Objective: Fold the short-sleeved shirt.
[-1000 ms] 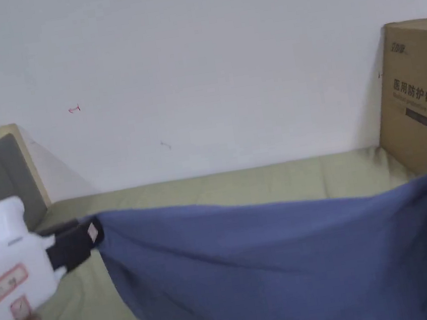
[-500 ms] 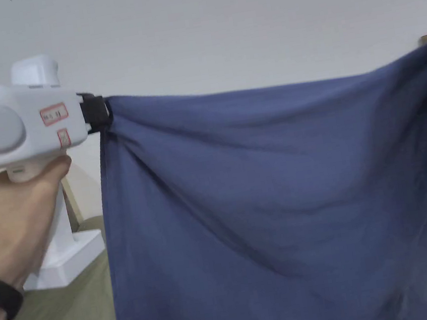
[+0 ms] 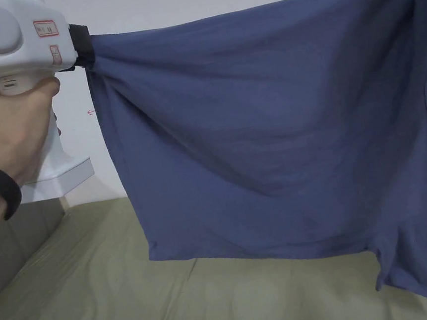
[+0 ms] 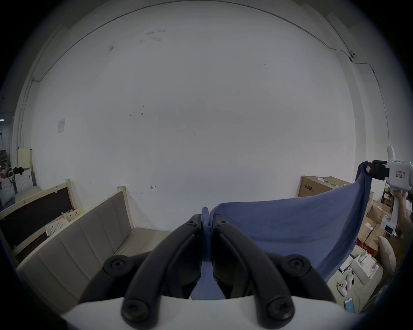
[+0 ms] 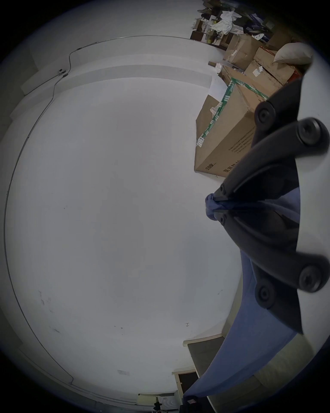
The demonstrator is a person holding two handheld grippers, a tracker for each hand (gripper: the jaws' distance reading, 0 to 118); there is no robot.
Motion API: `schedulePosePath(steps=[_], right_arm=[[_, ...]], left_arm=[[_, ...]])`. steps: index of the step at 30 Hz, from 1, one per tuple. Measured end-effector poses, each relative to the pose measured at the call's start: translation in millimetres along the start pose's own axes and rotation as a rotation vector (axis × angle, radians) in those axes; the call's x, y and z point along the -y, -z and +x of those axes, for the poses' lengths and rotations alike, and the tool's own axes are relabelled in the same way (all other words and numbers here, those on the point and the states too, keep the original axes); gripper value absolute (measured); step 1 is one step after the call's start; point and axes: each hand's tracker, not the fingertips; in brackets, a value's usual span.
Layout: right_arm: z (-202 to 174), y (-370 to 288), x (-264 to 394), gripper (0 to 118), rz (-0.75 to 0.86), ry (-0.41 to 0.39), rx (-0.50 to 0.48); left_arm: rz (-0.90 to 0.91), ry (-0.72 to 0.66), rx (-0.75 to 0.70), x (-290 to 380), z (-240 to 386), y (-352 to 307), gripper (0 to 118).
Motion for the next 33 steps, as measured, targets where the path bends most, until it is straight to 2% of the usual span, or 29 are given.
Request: schedulePosePath(steps=[7, 11, 13, 18, 22, 27, 28, 29, 31, 33], right_arm=[[-15, 20, 12, 6, -0.012, 0.012, 0.010], [-24, 35, 53, 6, -0.074, -0.029, -0.014], [-26, 38, 84, 6, -0.123, 0.000, -0.051], [-27, 17, 159, 6, -0.216, -0.013, -0.080], [-9, -36, 201, 6, -0.234, -0.005, -0.111], [20, -143, 277, 6, -0.308, 0.053, -0.173], [24, -163, 292, 6, -0.320, 0.060, -0.156], [29, -186, 310, 6, -0.368, 0.063, -0.190], [38, -229, 349, 6, -0.424, 0.102, -0.173], [40, -269, 386, 6, -0.502, 0.149, -0.169]], left_arm=[[-0.019, -0.021, -0.021, 12, -2, 39, 7], [-0.060, -0.019, -0.013, 59, -1, 51, 7], [-0.124, -0.027, -0.010, 89, 0, 56, 7], [-0.221, -0.068, 0.031, 170, -3, 51, 7], [-0.235, -0.100, 0.071, 216, -7, -5, 7], [-0.296, -0.134, 0.091, 281, -15, -105, 7], [-0.337, -0.127, 0.118, 293, -16, -122, 7], [-0.363, -0.120, 0.105, 308, -17, -144, 7], [-0.416, -0.135, 0.129, 339, -20, -180, 7], [-0.467, -0.163, 0.081, 368, -23, -213, 7]])
